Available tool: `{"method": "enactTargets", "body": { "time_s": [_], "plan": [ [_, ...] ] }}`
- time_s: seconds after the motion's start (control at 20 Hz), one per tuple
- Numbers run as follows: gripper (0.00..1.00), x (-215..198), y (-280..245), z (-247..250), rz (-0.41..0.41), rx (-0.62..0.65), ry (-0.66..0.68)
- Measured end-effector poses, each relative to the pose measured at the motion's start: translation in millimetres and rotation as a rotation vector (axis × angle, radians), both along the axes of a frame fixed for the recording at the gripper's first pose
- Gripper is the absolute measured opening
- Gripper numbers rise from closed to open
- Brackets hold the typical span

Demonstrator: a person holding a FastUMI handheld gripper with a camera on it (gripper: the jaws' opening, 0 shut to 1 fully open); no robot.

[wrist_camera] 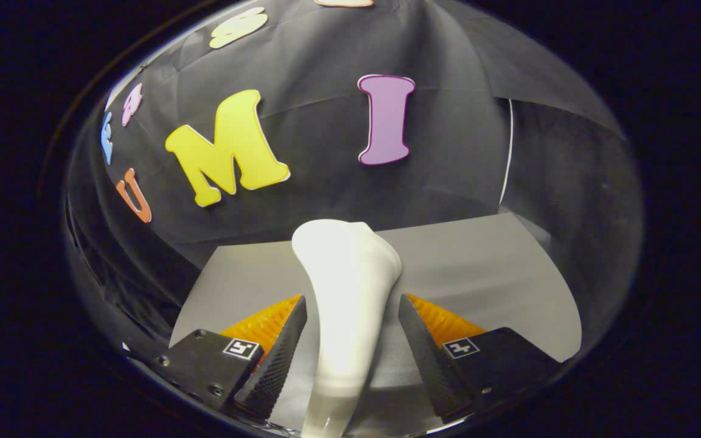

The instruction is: Iron the clothes twice with a garment steamer, once on the left side and once on the right side.

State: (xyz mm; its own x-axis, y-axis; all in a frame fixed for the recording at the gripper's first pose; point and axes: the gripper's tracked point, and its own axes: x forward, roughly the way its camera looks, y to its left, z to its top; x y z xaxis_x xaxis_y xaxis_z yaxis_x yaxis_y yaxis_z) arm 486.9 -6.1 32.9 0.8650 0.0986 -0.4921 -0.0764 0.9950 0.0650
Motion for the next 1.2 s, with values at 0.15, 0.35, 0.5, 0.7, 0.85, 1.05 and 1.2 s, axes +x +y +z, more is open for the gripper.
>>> {"method": "enactTargets", "body": {
  "time_s": [0.15, 0.35, 0.5, 0.7, 0.85, 1.05, 1.2],
  "plan": [
    [0.81, -1.0, -3.2, -3.9, -0.018, -0.011, 0.039],
    [0.68, 0.2, -4.4, -11.5, -0.032, -0.009, 0.076],
    [0.61, -3.1, 2.8, -20.2, -0.042, 0.059, 0.128],
    [0.55, -1.4, 3.2, -19.2, -0.035, 0.067, 0.133],
    [0.5, -1.0, 4.3, -17.5, -0.026, 0.103, 0.127],
    [0.46, -2.9, 6.8, -3.8, 0.026, 0.108, 0.045],
    [0.45, -25.5, 19.6, 23.6, 0.062, 0.034, -0.079]
  ]
}}
